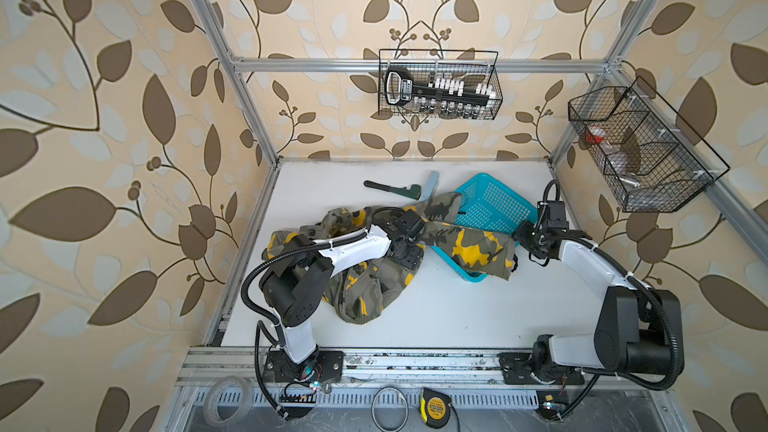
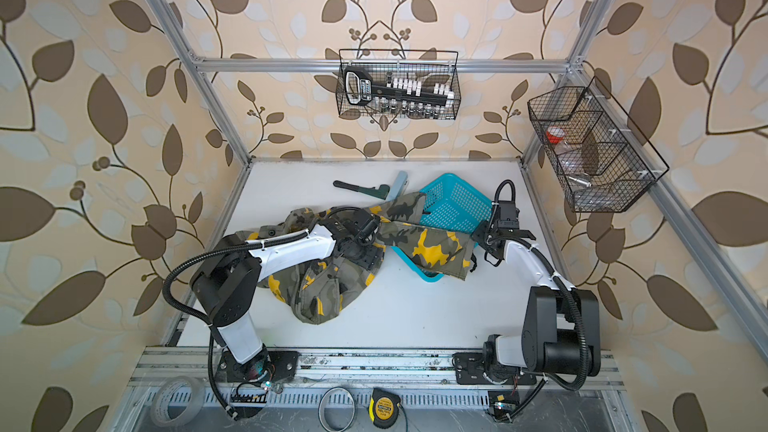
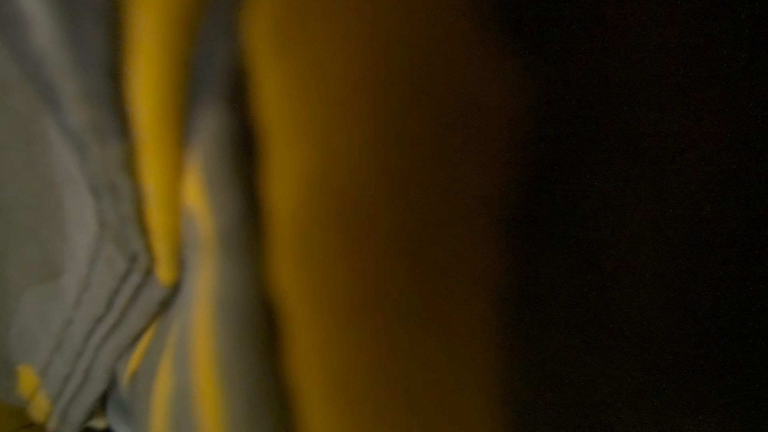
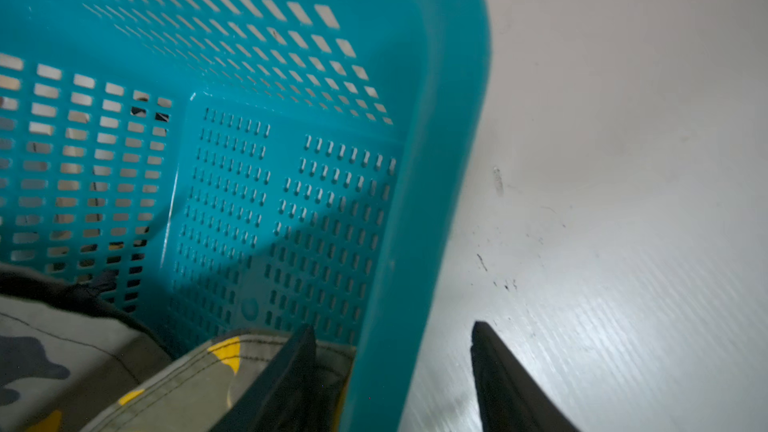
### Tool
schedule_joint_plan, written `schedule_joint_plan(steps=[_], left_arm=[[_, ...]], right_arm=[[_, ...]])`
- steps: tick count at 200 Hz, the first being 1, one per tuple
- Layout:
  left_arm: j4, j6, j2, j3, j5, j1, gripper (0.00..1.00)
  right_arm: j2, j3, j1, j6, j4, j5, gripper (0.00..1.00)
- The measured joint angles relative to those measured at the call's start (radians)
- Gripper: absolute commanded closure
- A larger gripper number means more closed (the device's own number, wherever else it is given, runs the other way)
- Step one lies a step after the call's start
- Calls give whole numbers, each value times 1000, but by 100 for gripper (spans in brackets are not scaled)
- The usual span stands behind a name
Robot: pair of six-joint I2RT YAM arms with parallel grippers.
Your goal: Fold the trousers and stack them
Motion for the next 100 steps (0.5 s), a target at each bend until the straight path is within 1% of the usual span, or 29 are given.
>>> schedule_joint_plan(steps=[17, 27, 35, 38, 43, 54, 78, 93, 100], left_arm=[[2, -14, 6, 0, -37, 1, 62], [-11, -6, 14, 9, -60, 9, 75], [-23, -15, 23, 19, -77, 18, 87], [-27, -26, 27, 23, -80, 23, 94], [-36, -32, 32, 29, -90, 31, 100], [-45, -34, 34, 31, -99, 61, 100], [-71, -66, 34, 29, -124, 167, 100], [-80, -82, 26, 16, -153, 231, 100], [-87, -90, 19, 8, -168, 253, 100]], right_arm=[[0, 0, -10, -7, 11, 1, 55], [3, 0, -21, -6, 16, 2, 59], [6, 0, -27, -13, 22, 5, 66], [8, 0, -30, -17, 25, 3, 67], [11, 1, -34, -24, 29, 5, 71], [18, 2, -42, -22, 35, 8, 77], [33, 11, -63, -35, 40, 23, 79], [44, 18, -72, -44, 41, 34, 86], [49, 23, -79, -47, 41, 45, 87]])
